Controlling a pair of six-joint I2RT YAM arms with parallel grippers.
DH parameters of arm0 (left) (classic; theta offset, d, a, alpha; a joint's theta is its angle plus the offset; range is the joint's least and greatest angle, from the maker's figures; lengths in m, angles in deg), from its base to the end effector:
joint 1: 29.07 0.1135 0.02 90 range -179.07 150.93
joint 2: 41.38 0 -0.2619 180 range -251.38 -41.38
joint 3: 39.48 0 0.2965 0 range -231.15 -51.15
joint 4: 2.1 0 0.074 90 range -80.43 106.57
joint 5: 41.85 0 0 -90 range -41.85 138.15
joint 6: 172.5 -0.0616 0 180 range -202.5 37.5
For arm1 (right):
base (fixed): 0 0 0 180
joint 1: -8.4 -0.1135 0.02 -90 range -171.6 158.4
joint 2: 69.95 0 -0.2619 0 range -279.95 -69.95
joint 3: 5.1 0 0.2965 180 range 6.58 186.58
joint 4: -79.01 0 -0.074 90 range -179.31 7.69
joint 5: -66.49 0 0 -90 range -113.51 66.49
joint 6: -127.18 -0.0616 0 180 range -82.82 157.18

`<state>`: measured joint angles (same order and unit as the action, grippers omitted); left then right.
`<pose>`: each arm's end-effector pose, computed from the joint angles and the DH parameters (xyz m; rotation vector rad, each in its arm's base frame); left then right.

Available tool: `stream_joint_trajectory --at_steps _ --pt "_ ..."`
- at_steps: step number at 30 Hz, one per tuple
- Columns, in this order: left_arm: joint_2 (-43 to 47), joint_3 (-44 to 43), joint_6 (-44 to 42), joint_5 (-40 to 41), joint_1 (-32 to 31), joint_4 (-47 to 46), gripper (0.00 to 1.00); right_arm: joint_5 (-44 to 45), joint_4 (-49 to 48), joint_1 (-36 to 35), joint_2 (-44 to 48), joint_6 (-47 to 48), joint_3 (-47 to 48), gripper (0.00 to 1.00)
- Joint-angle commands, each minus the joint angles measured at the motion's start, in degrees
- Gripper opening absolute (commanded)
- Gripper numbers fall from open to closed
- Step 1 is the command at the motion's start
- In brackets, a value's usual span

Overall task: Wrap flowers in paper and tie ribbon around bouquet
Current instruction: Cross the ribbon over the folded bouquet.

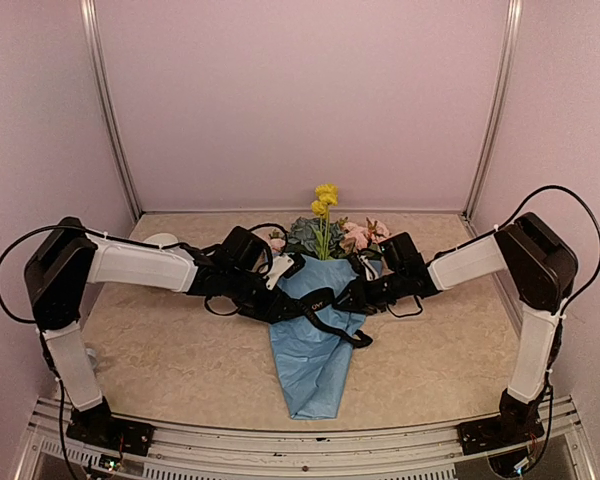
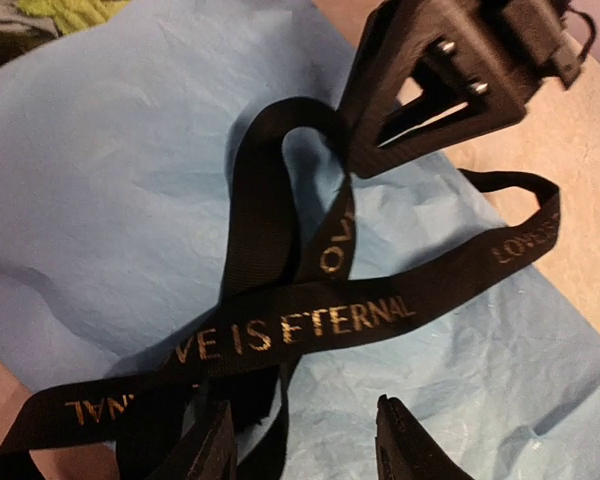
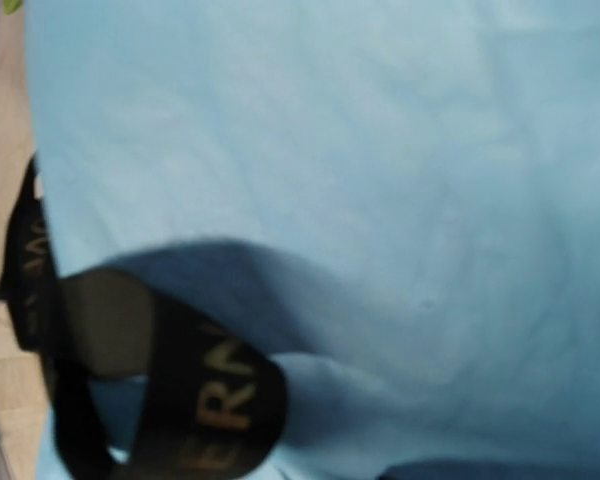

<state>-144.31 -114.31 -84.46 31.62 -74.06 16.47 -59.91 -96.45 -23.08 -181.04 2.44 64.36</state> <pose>0.2927 -0.3174 0.1323 1.1067 2.1931 -0.6887 0.3403 0.2513 0.0717 -0.2644 2.5567 1.2617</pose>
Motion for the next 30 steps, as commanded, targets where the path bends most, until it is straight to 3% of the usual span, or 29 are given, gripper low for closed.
stream_joint_trajectory --at_steps 1,4,10,16,18,22,24,26,30 --pt "-6.2 -4.6 -3.2 -0.6 0.1 6.0 0.48 -1.2 -0.8 -0.2 2.6 -0.1 -0.7 0.32" --pt "-8.6 -5.8 -3.8 0.8 -0.6 6.2 0.47 -2.2 -1.8 -0.1 3.0 -0.1 -0.8 0.33" --pt "-9.7 -6.4 -4.3 -0.6 -0.5 5.5 0.38 -7.3 -6.0 0.5 2.4 -1.0 0.7 0.53" --pt "-10.2 -6.8 -5.2 -1.5 -0.5 5.3 0.28 -10.8 -10.9 0.4 0.0 -3.4 3.1 0.56" --pt "-10.2 -6.8 -5.3 -1.6 -0.5 5.2 0.27 -11.2 -11.7 -0.1 -1.3 -4.2 4.1 0.49" --pt "-10.0 -6.6 -4.9 -1.7 -0.4 4.9 0.23 -12.0 -11.4 -0.5 -2.8 -4.4 5.7 0.17" --pt "-10.0 -6.4 -4.6 -2.0 -0.2 4.4 0.22 -12.1 -11.1 -0.5 -2.1 -4.3 5.3 0.07" --pt "-10.1 -6.5 -4.5 -2.4 -0.1 4.4 0.21 -12.2 -10.6 -0.5 -0.9 -3.8 4.9 0.0" --pt "-10.8 -7.5 -4.5 -3.5 0.4 4.6 0.21 -15.1 -14.3 -0.7 2.6 -4.0 2.3 0.0"
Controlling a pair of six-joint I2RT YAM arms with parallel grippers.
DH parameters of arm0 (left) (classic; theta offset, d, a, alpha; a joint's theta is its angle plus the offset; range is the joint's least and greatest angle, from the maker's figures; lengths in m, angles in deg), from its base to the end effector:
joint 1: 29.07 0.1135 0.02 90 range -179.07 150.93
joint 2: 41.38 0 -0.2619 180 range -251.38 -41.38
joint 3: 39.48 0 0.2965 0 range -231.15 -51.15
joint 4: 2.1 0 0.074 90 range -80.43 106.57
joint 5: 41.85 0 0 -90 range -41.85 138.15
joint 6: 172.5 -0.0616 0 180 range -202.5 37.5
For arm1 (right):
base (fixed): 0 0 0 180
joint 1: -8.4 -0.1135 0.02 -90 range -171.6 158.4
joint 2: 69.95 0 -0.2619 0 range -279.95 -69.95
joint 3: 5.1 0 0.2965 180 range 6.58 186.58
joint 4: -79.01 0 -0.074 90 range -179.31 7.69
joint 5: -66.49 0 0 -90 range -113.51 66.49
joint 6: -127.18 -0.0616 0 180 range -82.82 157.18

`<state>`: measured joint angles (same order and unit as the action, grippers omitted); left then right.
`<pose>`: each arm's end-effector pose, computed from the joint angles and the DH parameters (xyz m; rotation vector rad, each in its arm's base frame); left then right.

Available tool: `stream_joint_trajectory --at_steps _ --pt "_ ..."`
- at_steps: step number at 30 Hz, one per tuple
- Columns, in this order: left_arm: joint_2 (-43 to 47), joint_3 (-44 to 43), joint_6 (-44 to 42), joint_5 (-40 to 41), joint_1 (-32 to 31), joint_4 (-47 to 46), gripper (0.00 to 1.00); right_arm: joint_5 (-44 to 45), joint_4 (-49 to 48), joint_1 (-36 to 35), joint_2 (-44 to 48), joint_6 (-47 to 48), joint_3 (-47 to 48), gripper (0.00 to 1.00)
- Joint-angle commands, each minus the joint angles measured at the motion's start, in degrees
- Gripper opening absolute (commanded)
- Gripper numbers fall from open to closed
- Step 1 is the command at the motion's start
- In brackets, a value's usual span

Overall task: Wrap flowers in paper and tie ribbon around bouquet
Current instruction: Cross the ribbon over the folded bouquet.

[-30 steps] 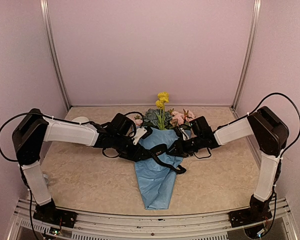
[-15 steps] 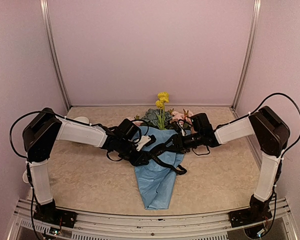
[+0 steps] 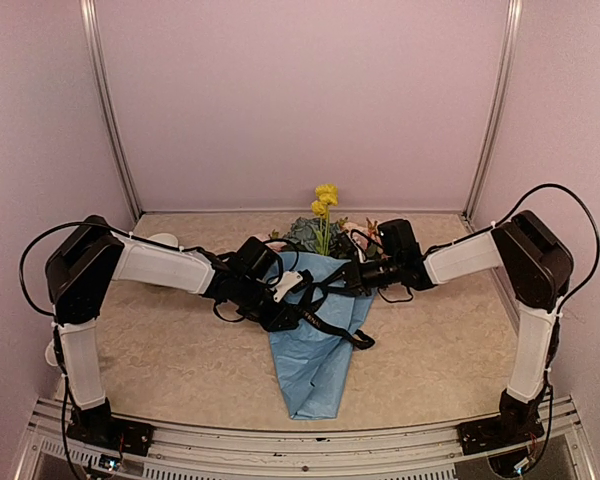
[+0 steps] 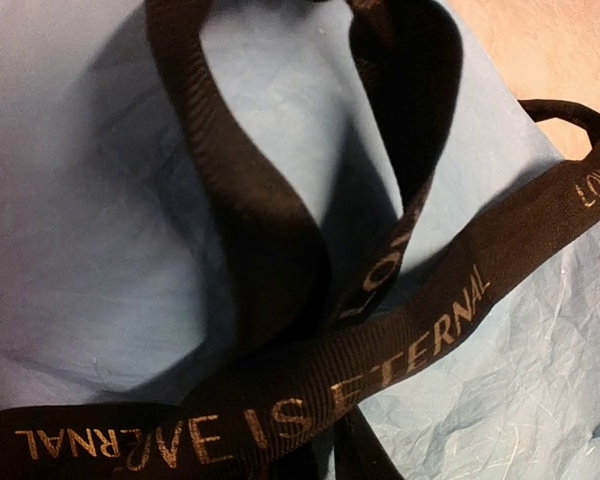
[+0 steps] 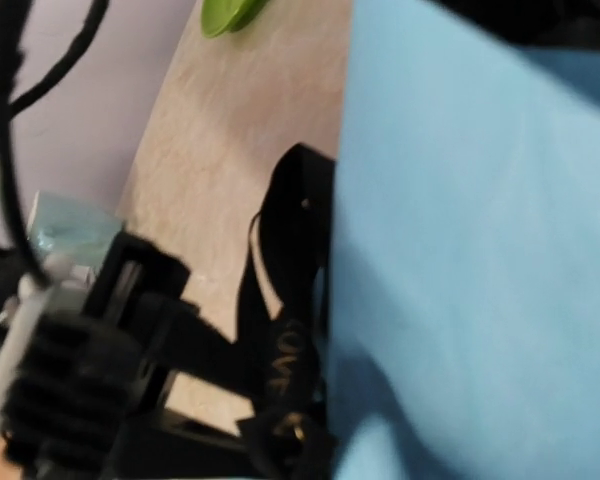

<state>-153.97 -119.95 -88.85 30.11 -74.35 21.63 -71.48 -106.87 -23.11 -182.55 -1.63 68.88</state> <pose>0.3004 -0.3304 0.0879 1.2494 2.2909 -0.6569 0.3591 0.2738 0.1079 -0.4112 2.3317 1.5602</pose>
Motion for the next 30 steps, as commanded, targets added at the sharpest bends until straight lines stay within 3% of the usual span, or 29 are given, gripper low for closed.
stream_joint_trajectory --at_steps 1,17,26,27,30 --pt "-1.4 -2.3 0.3 -2.6 1.1 -0.7 0.21 -4.5 -5.6 -0.8 5.2 0.1 -3.3 0.0" --pt "-4.3 -4.6 2.9 -7.0 3.7 -1.5 0.25 -15.3 -14.2 -9.1 15.4 5.9 -16.2 0.0" --pt "-4.7 -5.4 4.3 -7.1 4.4 -2.5 0.14 -8.3 7.8 -15.0 12.1 21.3 -14.0 0.0" --pt "-4.7 -5.4 4.4 -7.1 4.5 -2.6 0.13 -6.3 9.3 -15.3 11.8 22.1 -14.0 0.02" --pt "-4.4 -5.1 4.5 -7.2 4.5 -3.2 0.09 1.5 13.0 -15.7 11.9 23.7 -14.1 0.19"
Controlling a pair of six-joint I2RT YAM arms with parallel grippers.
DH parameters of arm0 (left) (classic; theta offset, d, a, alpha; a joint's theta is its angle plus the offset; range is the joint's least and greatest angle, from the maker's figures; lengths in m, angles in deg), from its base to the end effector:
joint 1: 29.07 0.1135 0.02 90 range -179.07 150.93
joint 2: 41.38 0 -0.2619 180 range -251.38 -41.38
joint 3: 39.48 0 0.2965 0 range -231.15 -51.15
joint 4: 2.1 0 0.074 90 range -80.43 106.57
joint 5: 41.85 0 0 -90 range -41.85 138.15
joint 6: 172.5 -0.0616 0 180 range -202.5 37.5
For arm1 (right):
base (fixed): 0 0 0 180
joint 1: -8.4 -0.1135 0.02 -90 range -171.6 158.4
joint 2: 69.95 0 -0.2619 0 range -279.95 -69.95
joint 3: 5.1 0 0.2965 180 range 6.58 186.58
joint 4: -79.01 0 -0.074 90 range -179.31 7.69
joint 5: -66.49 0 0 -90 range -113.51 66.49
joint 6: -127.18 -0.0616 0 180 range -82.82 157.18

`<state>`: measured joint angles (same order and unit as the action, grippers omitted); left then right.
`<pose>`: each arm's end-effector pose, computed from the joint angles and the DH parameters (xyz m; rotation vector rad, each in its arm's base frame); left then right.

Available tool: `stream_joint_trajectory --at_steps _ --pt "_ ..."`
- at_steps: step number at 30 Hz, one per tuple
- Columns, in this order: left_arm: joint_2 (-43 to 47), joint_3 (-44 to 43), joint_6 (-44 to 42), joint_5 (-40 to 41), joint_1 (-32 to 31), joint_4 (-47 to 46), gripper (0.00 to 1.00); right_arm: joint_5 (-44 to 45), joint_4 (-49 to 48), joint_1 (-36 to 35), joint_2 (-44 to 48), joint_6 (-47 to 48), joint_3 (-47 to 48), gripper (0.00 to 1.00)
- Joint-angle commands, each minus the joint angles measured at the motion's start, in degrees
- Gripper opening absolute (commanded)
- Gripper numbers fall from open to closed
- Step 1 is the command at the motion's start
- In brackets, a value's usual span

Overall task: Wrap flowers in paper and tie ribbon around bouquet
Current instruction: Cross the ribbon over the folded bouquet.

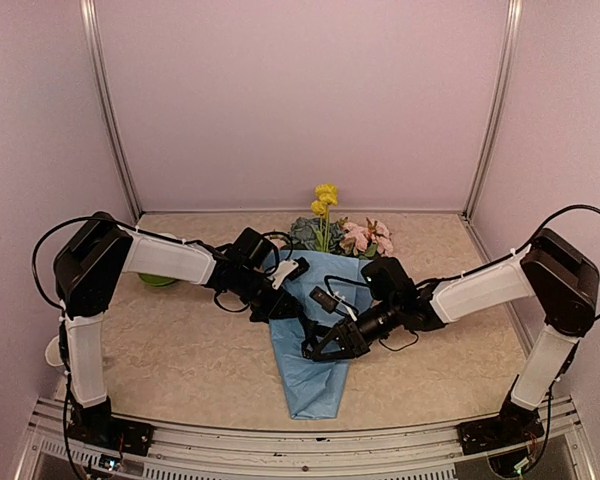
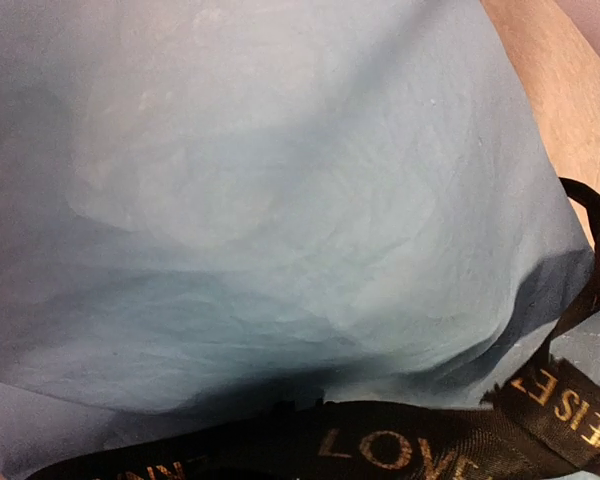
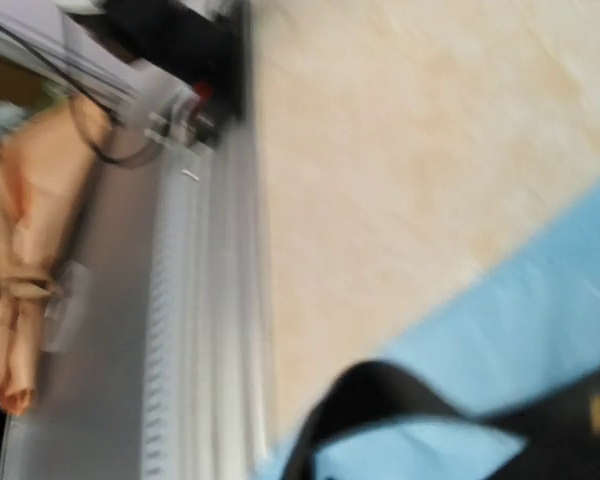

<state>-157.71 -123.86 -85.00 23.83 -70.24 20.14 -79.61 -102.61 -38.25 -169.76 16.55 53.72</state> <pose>0.3325 -0.3245 0.0858 1.1248 2.3249 -0.7995 0.2183 0.3057 0.1084 -1.1240 2.1913 1.6851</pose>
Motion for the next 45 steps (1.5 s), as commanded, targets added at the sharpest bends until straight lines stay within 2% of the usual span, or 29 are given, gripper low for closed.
stream_joint_trajectory --at_steps 1,4,7,9,13,15,17,19,26,30,35,37,42,45 --pt "-0.6 -1.1 0.6 -1.0 0.4 -1.9 0.08 12.6 10.7 -0.5 -0.8 6.0 1.5 0.22" --pt "-0.4 -0.8 0.6 -0.9 0.3 -2.1 0.06 17.8 14.7 -0.4 -0.2 7.4 3.1 0.35" --pt "-0.2 -0.8 0.5 -0.8 0.3 -2.2 0.06 18.7 17.4 -0.3 1.5 9.2 4.4 0.44" --pt "0.0 -0.5 0.4 -0.8 0.3 -2.4 0.06 18.8 19.3 0.1 3.0 9.9 5.2 0.45" --pt "0.6 0.3 0.5 -1.0 0.2 -3.4 0.03 17.9 15.9 3.1 5.8 6.6 4.8 0.42" --pt "0.8 0.5 0.8 -1.1 0.2 -3.8 0.01 21.8 16.2 3.7 5.4 5.6 5.7 0.37" --pt "1.1 0.6 1.0 -1.1 0.2 -4.2 0.0 27.2 17.3 3.8 4.7 6.1 6.4 0.37" --pt "1.2 0.6 1.1 -1.2 0.2 -4.5 0.0 29.9 17.9 3.9 3.6 6.8 7.5 0.41" --pt "0.6 -0.9 1.0 -1.8 0.1 -4.2 0.0 22.8 17.2 4.9 -4.4 5.1 14.7 0.58" --pt "0.8 -0.7 0.9 -1.7 -0.1 -4.0 0.0 22.0 15.5 4.9 -6.6 3.2 15.5 0.61" --pt "0.6 -0.9 0.7 -1.5 -0.2 -3.8 0.0 22.2 15.1 4.8 -6.9 2.6 14.3 0.58" --pt "0.3 -0.9 0.8 -1.6 -0.2 -3.8 0.0 21.7 14.5 4.8 -6.9 2.2 13.7 0.53" --pt "0.2 -1.2 1.0 -1.7 -0.4 -3.9 0.0 20.2 13.3 4.7 -8.1 1.2 13.6 0.3" --pt "0.3 -1.3 0.9 -1.8 -0.5 -3.9 0.0 19.7 13.0 4.5 -8.4 1.1 14.3 0.25"
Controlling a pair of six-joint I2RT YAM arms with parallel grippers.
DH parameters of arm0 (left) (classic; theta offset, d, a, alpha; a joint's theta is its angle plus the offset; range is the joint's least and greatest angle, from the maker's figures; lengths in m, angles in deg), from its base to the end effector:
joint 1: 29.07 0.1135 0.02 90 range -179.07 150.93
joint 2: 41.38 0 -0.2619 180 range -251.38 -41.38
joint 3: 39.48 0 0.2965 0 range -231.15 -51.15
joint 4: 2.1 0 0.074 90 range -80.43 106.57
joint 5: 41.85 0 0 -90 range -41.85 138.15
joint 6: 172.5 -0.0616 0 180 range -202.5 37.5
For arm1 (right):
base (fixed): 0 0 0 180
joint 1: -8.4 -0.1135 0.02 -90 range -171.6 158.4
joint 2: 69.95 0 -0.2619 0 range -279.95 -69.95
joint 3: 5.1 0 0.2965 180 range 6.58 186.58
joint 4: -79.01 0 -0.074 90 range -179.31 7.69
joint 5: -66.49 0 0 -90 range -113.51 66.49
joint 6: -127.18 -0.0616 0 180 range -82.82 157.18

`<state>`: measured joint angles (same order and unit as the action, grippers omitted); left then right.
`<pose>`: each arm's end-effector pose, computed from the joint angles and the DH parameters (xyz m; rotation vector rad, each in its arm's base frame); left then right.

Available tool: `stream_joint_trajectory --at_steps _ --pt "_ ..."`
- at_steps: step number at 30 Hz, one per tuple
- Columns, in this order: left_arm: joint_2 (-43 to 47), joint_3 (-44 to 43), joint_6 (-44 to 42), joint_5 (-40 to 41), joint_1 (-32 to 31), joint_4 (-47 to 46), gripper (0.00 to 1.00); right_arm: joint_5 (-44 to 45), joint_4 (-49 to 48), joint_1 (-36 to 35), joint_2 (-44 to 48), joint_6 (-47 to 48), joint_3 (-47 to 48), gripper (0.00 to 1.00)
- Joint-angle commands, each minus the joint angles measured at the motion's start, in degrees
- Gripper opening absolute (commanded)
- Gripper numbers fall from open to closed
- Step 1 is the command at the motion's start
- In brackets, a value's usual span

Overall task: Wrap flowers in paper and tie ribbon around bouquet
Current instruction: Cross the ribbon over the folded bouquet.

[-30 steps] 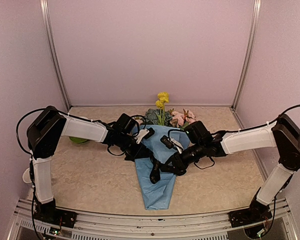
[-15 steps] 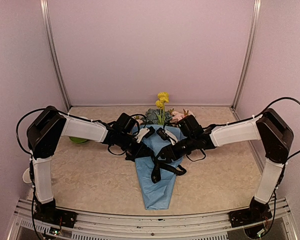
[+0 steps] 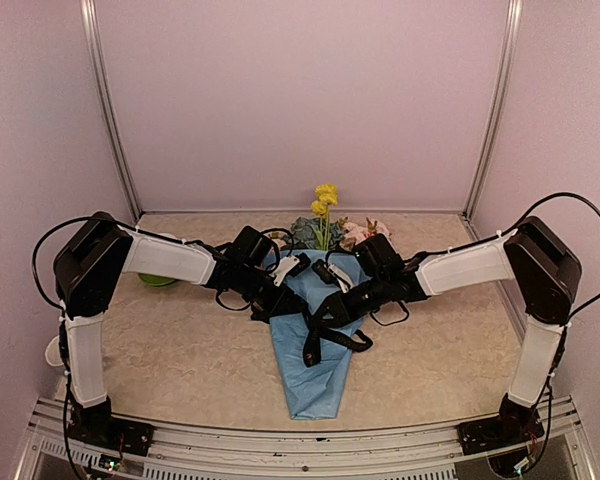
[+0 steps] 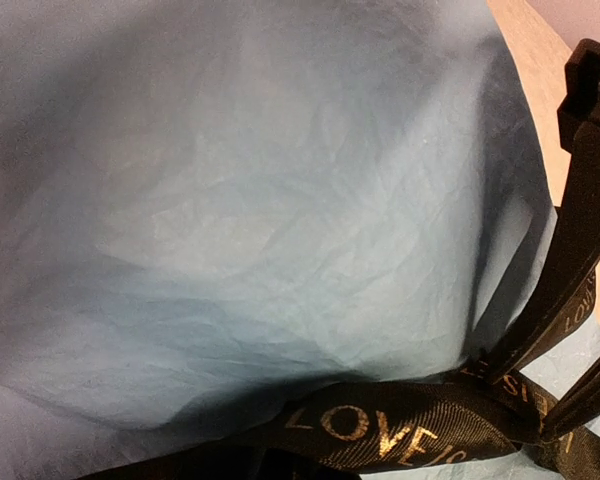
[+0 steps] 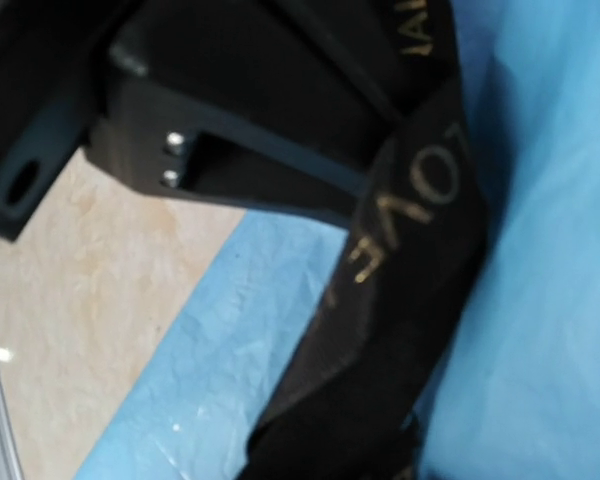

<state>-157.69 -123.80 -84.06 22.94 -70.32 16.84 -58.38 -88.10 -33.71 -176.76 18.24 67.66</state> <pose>0.3356 -0.3292 0.0905 1.1062 2.2740 -0.8339 0.2927 0.3121 0.1072 -0.8169 2.4208 1.1940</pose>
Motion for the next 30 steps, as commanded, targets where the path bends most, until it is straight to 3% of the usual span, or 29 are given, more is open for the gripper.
stream_joint_trajectory --at_steps 1,8,17,18,20,21,26,30 --pt "0.3 -1.4 0.0 -0.9 -0.4 -0.6 0.0 -1.5 -1.5 -0.1 -1.5 -0.7 0.5 0.23" --pt "0.4 -1.4 -0.1 -1.0 -0.4 -0.4 0.0 -1.8 -0.4 -0.1 -1.7 -0.8 1.4 0.0" --pt "0.5 -1.1 -0.1 -0.9 -0.2 -0.5 0.0 -4.8 -3.6 -0.8 1.7 -2.6 -0.7 0.0" --pt "0.5 -1.2 -0.1 -0.9 -0.2 -0.4 0.0 -3.1 -3.3 -1.3 2.0 -3.3 -0.6 0.03" --pt "0.5 -1.1 -0.2 -1.0 -0.2 -0.3 0.0 0.3 -2.1 -2.6 2.9 -4.7 -0.4 0.2" --pt "0.5 -1.2 -0.1 -1.0 -0.2 -0.3 0.0 2.7 -1.4 -3.7 4.0 -5.0 -0.4 0.23" --pt "0.3 -0.8 -0.2 -1.1 -0.1 -0.4 0.0 11.5 2.6 -5.7 9.6 -12.5 -2.2 0.27" --pt "0.3 -0.9 -0.2 -1.5 -0.2 -0.4 0.0 10.7 3.5 -6.1 12.5 -19.2 -6.4 0.44"
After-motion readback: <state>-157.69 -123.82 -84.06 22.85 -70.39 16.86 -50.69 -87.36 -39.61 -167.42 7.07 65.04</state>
